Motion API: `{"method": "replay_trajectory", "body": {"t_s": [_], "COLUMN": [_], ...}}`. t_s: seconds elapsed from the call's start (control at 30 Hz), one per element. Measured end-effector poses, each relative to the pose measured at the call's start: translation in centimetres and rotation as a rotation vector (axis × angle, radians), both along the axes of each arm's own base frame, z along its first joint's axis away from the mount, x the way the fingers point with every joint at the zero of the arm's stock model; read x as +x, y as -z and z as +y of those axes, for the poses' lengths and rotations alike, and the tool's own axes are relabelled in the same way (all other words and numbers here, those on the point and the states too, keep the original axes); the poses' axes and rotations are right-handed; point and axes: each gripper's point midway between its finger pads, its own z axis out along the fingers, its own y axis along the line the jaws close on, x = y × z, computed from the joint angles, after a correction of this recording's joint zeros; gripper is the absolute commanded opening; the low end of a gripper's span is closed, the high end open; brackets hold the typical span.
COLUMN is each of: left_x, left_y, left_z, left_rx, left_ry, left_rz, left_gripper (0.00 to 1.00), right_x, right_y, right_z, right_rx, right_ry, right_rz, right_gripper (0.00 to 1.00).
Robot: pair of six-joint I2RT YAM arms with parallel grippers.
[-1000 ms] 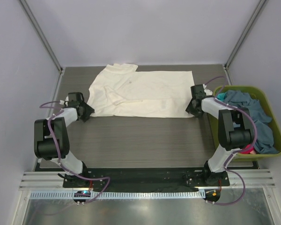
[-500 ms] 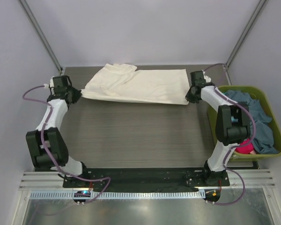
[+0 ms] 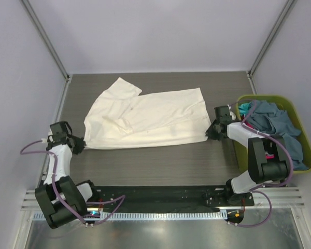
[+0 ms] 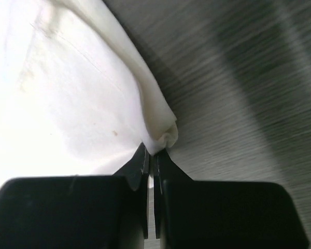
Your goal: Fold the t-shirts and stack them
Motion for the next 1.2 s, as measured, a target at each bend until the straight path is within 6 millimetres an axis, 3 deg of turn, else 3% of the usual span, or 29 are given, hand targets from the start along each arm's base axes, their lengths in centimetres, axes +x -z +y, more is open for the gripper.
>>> {"method": "replay_trajectory", "body": {"t_s": [0.07, 0.17, 0.27, 0.3, 0.33, 0.4, 0.57, 0.73, 0.87, 1.0, 1.2], "left_x": [-1.7, -2.2, -2.2, -2.2, -2.4, -2.6, -3.1, -1.4, 2.0, 8.4, 20.1], "left_y": [1.2, 0.6, -0.8, -1.2, -1.6, -2.2, -4.0, -7.3, -10.5, -12.7, -11.2], "left_z": [0.0, 0.1, 0.3, 0.3, 0.2, 0.1, -0.2, -0.4, -0.9, -2.5, -5.9], "left_rx": [-0.030, -0.037, -0.017, -0.014, -0.008, -0.003, 0.018, 0.031, 0.074, 0.089, 0.112], "left_ry": [-0.026, -0.041, -0.044, -0.047, -0.046, -0.047, -0.043, 0.017, 0.117, 0.256, 0.426], "left_rz": [0.046, 0.023, -0.034, -0.047, -0.060, -0.080, -0.131, -0.209, -0.262, -0.269, -0.240], "left_gripper": [0.18, 0.26, 0.40, 0.45, 0.54, 0.62, 0.73, 0.81, 0.85, 0.83, 0.80], "right_x": [-0.6, -1.6, -3.1, -3.6, -4.2, -5.1, -6.3, -7.1, -6.4, -4.7, -3.6], "right_y": [0.5, 0.4, 0.3, 0.2, 0.1, -0.2, -1.8, -2.8, -4.6, -7.4, -8.2], "right_z": [0.0, 0.2, 0.3, 0.3, 0.3, 0.4, 0.7, 1.9, 3.8, 6.7, 8.0], "right_rx": [0.013, 0.034, 0.044, 0.048, 0.053, 0.058, 0.071, 0.076, 0.038, 0.023, 0.003], "right_ry": [0.007, 0.012, 0.008, 0.006, 0.005, -0.003, -0.018, -0.055, -0.130, -0.213, -0.279], "right_rz": [-0.004, -0.015, -0.010, -0.008, -0.005, -0.006, -0.044, -0.057, -0.098, -0.176, -0.213], "right_gripper": [0.02, 0.11, 0.28, 0.42, 0.50, 0.67, 0.77, 0.79, 0.80, 0.80, 0.81]}}
